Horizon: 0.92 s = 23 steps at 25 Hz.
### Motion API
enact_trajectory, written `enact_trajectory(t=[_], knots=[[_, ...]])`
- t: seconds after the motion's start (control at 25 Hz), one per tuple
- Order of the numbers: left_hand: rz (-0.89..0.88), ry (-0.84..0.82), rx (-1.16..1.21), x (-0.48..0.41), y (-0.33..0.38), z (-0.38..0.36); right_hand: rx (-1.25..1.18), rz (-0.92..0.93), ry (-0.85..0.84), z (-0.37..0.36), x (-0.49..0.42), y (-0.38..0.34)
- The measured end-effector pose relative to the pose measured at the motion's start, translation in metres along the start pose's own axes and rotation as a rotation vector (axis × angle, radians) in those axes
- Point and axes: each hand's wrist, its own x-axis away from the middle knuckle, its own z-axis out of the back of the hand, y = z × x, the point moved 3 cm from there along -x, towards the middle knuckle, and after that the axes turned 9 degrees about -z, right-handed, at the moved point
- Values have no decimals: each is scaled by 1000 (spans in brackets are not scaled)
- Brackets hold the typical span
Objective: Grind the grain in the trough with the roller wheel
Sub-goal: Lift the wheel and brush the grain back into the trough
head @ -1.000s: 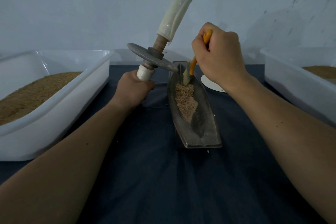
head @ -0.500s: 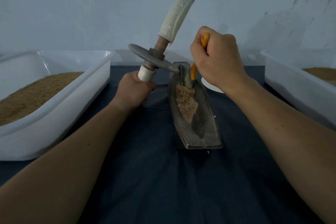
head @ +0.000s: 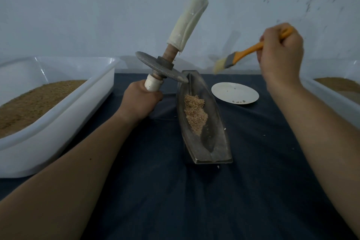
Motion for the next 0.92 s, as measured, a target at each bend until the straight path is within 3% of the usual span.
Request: enact_trajectory(t=[0.08, 0.2, 0.28, 0.48, 0.52, 0.6, 0.68, 0.72, 0.8, 0.92], knots=[[-3, 0, -25, 0, 0, 0, 212, 90, -105, 20, 6, 24], [-39, 6, -151, 1, 4, 1, 590, 363, -477, 39, 27, 58], [-72, 5, -295, 7, 11, -1, 817, 433, -685, 45, 39, 81], [-151, -24, -598, 19, 22, -12, 1064, 237, -875, 49, 44, 90], [-178, -37, -633, 20, 23, -14, 1056, 172, -862, 51, 42, 84], [-223, -44, -676, 22, 25, -14, 856, 80, -621, 60, 36, 62], [-262, -31, -720, 22, 31, -12, 613, 242, -298, 66, 41, 25], [-290, -26, -760, 22, 35, -9, 596, 374, -235, 62, 50, 7], [-392, -19, -895, 23, 47, -6, 794, 595, -295, 45, 71, -22], [-549, -34, -1107, 28, 67, -8, 1225, 677, -511, 15, 91, -29]])
